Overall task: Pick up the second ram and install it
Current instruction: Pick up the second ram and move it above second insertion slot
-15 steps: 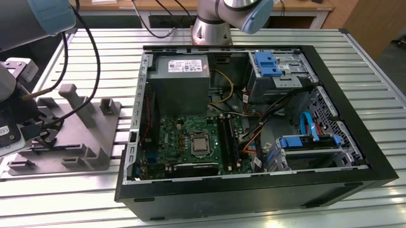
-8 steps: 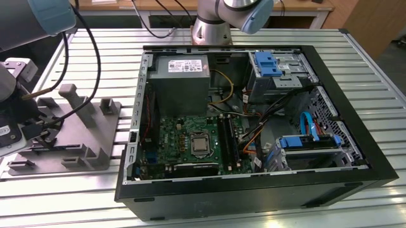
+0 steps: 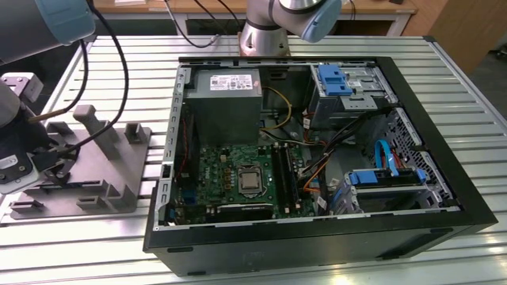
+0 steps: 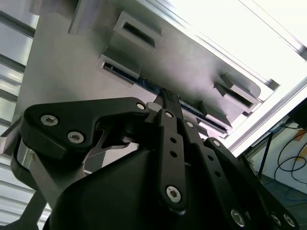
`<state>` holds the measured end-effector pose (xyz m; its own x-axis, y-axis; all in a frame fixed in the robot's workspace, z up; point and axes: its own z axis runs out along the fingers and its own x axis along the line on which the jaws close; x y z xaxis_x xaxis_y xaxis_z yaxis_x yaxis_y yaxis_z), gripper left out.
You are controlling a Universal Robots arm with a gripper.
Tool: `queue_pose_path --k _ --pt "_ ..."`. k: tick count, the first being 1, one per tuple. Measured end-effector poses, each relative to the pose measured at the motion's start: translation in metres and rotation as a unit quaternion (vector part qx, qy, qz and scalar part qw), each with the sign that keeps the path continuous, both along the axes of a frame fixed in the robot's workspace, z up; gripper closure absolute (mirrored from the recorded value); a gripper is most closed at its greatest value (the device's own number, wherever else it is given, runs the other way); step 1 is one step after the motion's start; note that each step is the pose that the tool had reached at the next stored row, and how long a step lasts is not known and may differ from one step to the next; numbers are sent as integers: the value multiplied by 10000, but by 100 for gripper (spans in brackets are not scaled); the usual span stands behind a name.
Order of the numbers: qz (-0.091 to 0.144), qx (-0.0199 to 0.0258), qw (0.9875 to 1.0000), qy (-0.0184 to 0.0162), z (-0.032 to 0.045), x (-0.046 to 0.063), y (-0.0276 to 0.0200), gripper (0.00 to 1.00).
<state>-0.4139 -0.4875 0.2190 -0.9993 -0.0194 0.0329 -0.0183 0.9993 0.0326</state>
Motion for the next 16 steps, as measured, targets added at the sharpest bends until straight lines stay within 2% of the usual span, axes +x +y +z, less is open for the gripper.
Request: queue_pose_path --k 6,16 --pt "361 0 9993 0 0 0 0 90" --pt "797 0 9968 0 0 0 0 90"
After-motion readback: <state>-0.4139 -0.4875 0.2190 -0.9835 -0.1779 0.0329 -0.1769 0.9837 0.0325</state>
